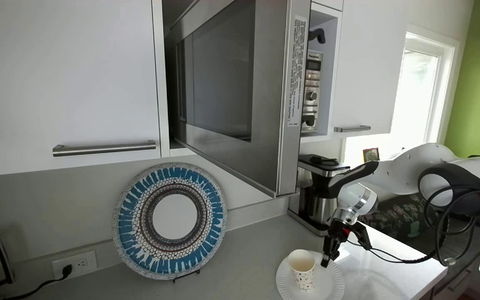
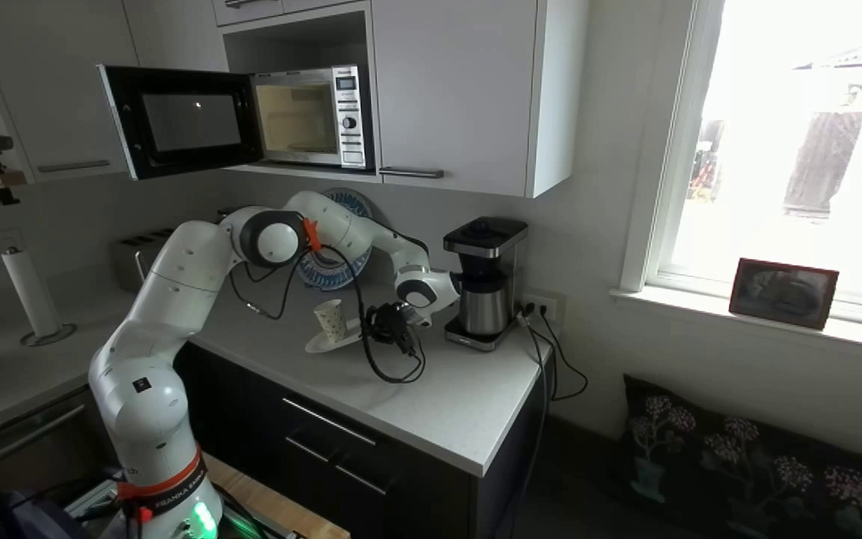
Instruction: Remove the white plate with a cup on top from the microwave and place it on the table
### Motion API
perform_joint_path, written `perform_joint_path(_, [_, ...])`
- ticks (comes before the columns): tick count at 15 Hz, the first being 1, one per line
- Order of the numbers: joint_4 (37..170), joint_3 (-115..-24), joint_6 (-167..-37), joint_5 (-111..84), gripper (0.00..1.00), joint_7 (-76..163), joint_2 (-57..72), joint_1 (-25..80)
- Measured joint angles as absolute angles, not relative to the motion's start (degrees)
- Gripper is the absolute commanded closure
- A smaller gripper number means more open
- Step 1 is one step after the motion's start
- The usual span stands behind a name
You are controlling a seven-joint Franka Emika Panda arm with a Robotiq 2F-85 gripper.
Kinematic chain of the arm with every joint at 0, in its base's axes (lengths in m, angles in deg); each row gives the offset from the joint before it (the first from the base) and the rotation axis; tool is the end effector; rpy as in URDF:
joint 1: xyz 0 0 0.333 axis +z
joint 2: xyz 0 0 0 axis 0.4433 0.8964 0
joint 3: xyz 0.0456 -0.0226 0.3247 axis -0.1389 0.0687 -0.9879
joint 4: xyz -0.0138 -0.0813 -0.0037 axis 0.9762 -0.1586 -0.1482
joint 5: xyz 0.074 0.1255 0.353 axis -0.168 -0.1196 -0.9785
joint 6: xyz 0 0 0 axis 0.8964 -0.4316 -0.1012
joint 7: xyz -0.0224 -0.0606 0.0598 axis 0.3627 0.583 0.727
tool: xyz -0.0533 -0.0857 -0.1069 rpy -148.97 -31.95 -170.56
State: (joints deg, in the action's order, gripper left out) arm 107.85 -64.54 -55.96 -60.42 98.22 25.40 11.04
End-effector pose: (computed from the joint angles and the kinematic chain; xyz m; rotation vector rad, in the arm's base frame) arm 0.5739 -0.1333 0.2326 -2.1949 -0.1858 0.1960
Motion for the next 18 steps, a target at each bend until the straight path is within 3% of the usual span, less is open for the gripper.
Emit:
perform_joint_path(3, [107.4,-64.6,-56.0,-60.2,0.91,98.1,25.6,10.8])
perform_joint_path(5, [107.1,-64.6,-56.0,-60.1,0.90,98.1,25.8,10.6])
perform_joint_path(8, [106.9,-64.8,-56.0,-60.0,0.80,98.0,26.0,10.3])
perform_joint_path(18, [106.6,-65.1,-56.0,-60.0,0.01,97.8,26.1,9.8])
